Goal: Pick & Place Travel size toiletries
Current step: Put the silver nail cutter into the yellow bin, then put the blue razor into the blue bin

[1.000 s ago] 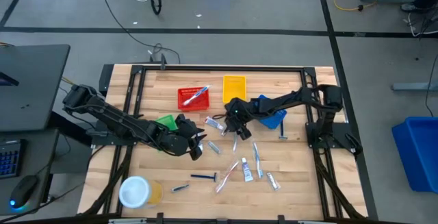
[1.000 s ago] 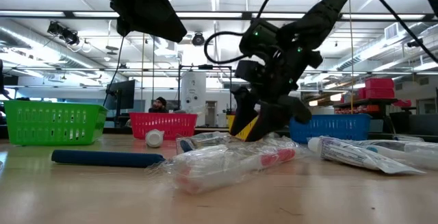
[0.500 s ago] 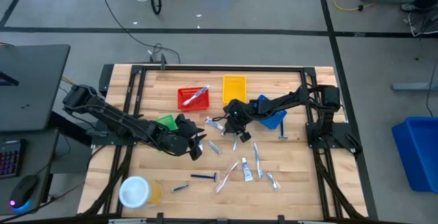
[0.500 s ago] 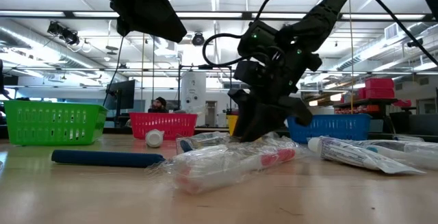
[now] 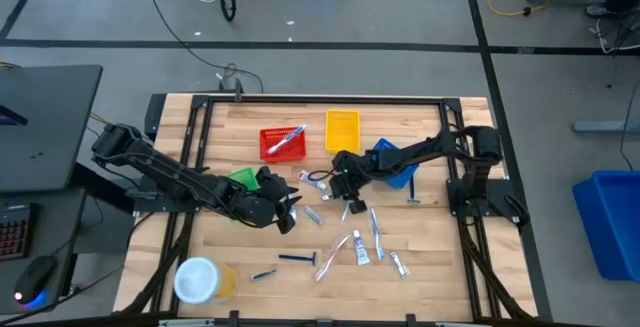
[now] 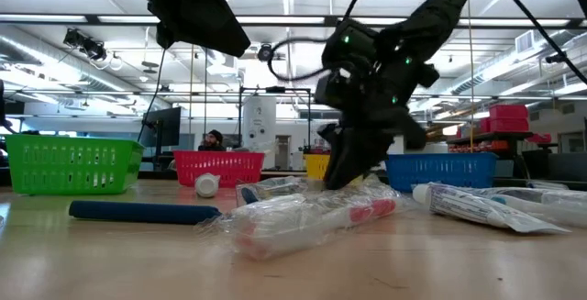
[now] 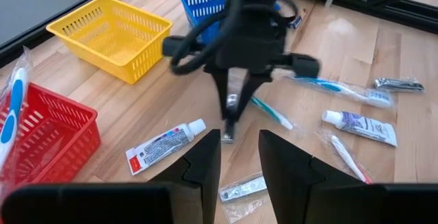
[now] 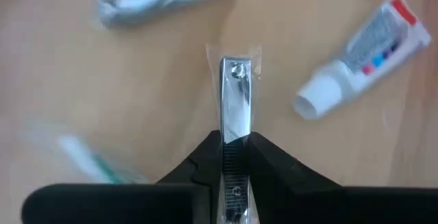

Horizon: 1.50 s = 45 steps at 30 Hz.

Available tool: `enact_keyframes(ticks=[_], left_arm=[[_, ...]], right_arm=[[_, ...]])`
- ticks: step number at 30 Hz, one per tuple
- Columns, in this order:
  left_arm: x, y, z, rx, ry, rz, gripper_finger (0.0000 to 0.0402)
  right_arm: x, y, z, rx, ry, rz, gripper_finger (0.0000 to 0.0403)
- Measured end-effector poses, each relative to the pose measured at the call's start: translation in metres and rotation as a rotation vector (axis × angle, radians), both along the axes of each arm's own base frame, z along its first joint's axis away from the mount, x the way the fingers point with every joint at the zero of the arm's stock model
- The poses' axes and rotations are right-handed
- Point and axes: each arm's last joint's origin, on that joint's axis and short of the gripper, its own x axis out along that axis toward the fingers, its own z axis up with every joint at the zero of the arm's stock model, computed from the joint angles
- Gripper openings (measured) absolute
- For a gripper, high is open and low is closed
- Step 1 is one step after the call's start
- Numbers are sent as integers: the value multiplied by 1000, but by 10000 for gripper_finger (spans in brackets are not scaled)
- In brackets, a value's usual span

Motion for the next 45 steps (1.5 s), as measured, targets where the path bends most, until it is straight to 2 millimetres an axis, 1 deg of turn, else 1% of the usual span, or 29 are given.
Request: enact_keyframes(ticks=[5, 9, 11, 14, 17, 20, 22, 24, 26, 28, 31, 34, 36, 40, 45], left_arm=[[0, 0, 0, -3, -2, 2, 107], [0, 0, 0, -5, -3, 3, 107], [0, 0, 0, -5, -3, 4, 107], [0, 0, 0, -7, -6, 4, 107], [0, 0, 1, -9, -10, 4, 107], [0, 0, 1, -9, -11, 5, 107], [0, 0, 1, -9, -11, 5, 107], [0, 0, 1, -8, -11, 6, 107], [0, 0, 1, -3, -13, 12, 107], [0, 0, 1, 2, -16, 19, 107], [0, 0, 1, 4, -16, 21, 107], [0, 0, 1, 4, -16, 21, 107], [0, 0, 1, 4, -16, 21, 107], [0, 0, 1, 4, -16, 21, 107], [0, 0, 1, 1, -18, 24, 107]], right_arm=[[-7, 12, 31, 33, -38, -42, 63], [-21, 10, 64, -102, -69, -157, 62], [-29, 3, 77, -199, -76, -243, 62], [-39, -13, 94, -318, -101, -372, 64], [-44, -35, 100, -377, -112, -468, 67], [-48, -64, 97, -321, -114, -624, 68], [-50, -83, 92, -275, -106, -714, 68], [-50, -100, 86, -212, -134, -797, 68], [-46, -113, 81, -125, -189, -863, 68], [-40, -122, 71, -53, -214, -924, 68], [-33, -128, 50, -6, -196, -980, 69], [-30, -130, 28, -10, -123, -981, 69], [-29, -130, 18, -13, -88, -980, 72], [-27, -131, 13, -2, -90, -993, 93], [-26, -132, 16, -8, -113, -988, 135]])
